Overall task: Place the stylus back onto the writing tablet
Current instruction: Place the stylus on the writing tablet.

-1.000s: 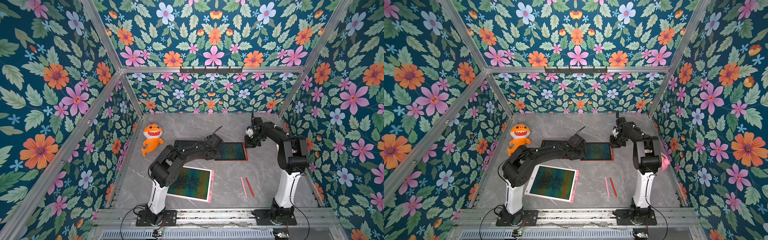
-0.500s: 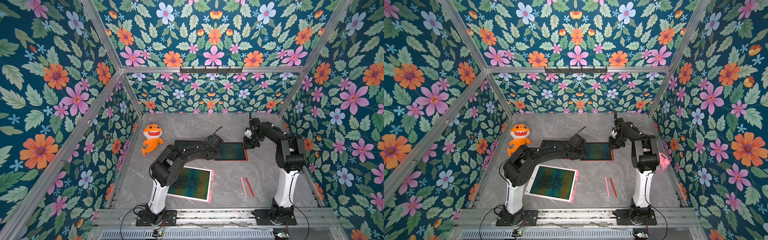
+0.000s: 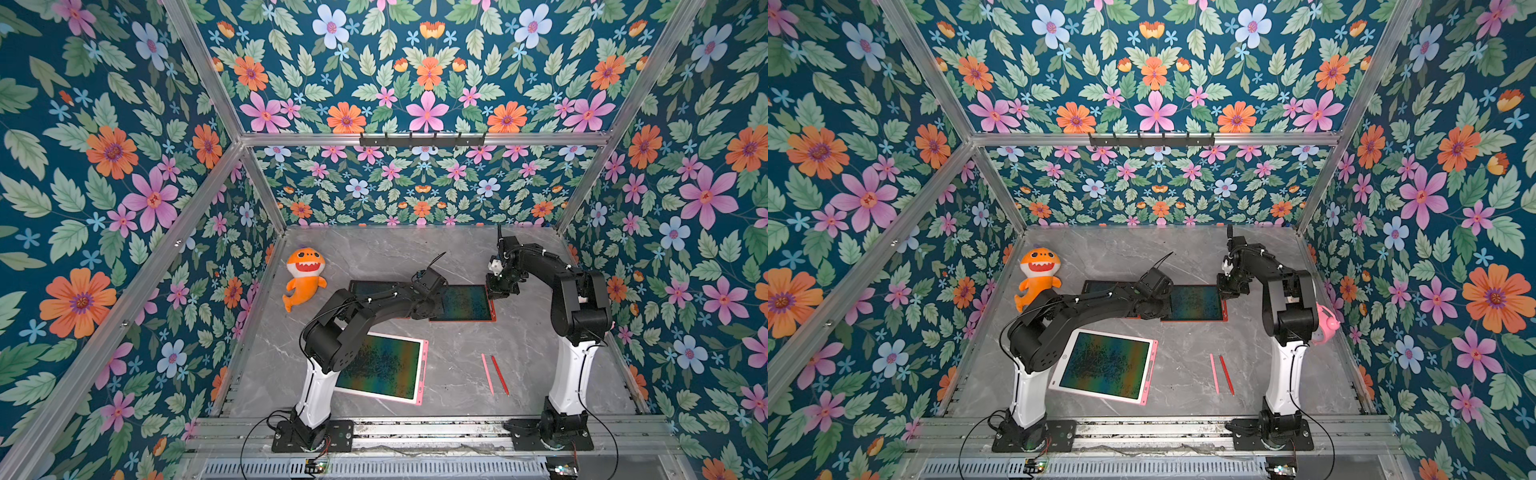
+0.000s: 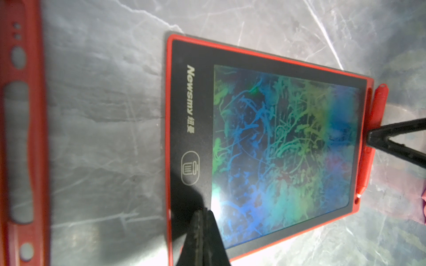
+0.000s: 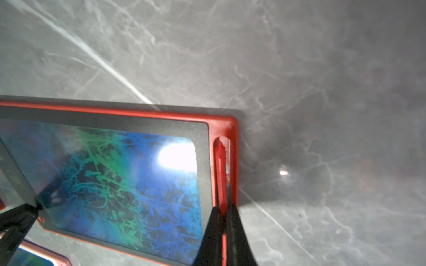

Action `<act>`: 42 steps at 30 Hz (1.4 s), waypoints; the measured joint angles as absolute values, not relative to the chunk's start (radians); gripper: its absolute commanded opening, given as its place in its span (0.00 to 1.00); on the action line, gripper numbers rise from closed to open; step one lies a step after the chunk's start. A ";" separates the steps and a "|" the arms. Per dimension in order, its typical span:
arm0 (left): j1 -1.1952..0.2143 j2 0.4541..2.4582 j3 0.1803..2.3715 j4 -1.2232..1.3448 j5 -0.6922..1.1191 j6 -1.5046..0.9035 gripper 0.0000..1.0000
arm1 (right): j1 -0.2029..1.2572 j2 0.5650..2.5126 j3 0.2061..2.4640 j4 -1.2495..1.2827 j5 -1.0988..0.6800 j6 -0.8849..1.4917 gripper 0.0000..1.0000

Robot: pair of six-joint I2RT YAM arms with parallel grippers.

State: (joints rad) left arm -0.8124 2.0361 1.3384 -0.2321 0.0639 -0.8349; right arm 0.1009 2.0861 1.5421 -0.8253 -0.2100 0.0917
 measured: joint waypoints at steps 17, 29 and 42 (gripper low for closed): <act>-0.812 2.034 1.319 -0.191 0.063 -0.838 0.00 | 0.101 2.050 1.537 -0.841 -0.251 0.099 0.24; -0.812 2.030 1.308 -0.177 0.063 -0.842 0.00 | 0.093 2.057 1.590 -0.857 -0.252 0.103 0.15; -0.813 2.030 1.304 -0.169 0.063 -0.850 0.00 | 0.081 2.135 1.673 -0.883 -0.238 0.107 0.07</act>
State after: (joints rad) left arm -0.8127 2.0300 1.3041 -0.1692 0.0628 -0.8501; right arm 0.0814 2.1349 1.6726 -0.8829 -0.2379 0.1066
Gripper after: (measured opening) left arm 0.059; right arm 0.077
